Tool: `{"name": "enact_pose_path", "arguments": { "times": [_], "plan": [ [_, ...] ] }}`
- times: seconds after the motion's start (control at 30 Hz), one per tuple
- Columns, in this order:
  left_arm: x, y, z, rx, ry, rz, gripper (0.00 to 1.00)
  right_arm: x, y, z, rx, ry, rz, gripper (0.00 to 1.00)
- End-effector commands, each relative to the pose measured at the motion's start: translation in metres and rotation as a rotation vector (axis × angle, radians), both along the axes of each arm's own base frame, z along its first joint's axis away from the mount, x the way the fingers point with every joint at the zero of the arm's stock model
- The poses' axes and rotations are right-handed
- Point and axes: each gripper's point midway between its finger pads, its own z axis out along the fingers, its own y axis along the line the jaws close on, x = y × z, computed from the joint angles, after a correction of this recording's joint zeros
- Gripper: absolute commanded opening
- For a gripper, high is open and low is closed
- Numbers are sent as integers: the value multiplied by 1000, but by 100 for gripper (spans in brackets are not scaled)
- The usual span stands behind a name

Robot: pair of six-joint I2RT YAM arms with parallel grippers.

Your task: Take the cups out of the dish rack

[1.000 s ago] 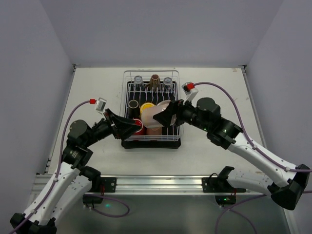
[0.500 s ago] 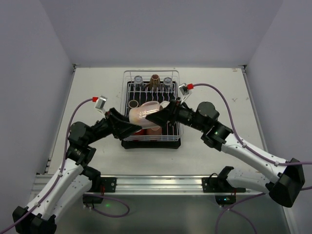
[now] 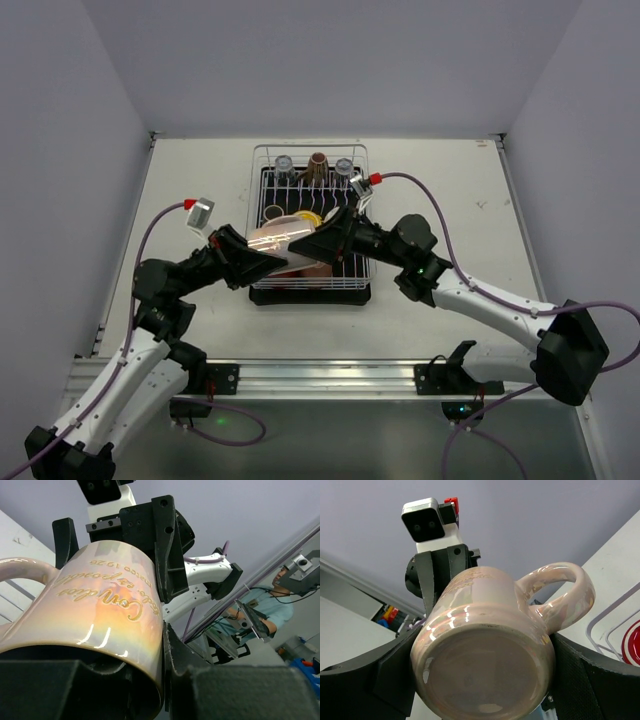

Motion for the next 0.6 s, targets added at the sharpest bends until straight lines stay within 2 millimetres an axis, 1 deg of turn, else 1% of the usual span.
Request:
{"name": "enact_pose_path", "arguments": {
  "times": [0.0,0.03,0.07,0.1,0.13,0.17,0.2,0.23,0.27,0.33,0.43,0.47,0.5,0.53,0.57],
  "plan": [
    [4,0,4,27,-13,19,0,0,-13,49,158,-143,-47,54],
    [7,1,1,44,7,36,0,-1,-14,49,157,-145,-47,67],
    [9,2,7,48,-7,56,0,1,-14,48,154,-145,-53,80],
    [12,3,8,71,-34,84,0,1,-15,46,150,-145,-59,94],
    [19,5,2,100,1,123,0,3,-17,45,149,-143,-71,99],
    [21,8,14,107,-26,151,0,4,-20,42,144,-135,-83,99],
    [27,11,17,128,-55,199,0,11,-25,39,142,-130,-109,99],
    [29,13,13,152,-39,215,0,13,-29,38,142,-127,-121,99],
    [29,15,23,149,-63,233,0,13,-35,34,140,-124,-134,99],
    [29,19,34,138,-102,264,0,18,-43,30,135,-125,-159,99],
    [31,26,50,100,-139,317,0,18,-54,25,124,-138,-165,99],
    [32,27,52,96,-143,330,0,18,-56,21,117,-136,-165,99],
    [34,29,56,98,-160,352,0,19,-61,22,119,-148,-176,99],
    [39,32,57,97,-157,386,0,17,-63,20,112,-159,-167,99],
    [40,34,62,91,-170,399,0,16,-64,17,104,-166,-160,99]
  ]
}}
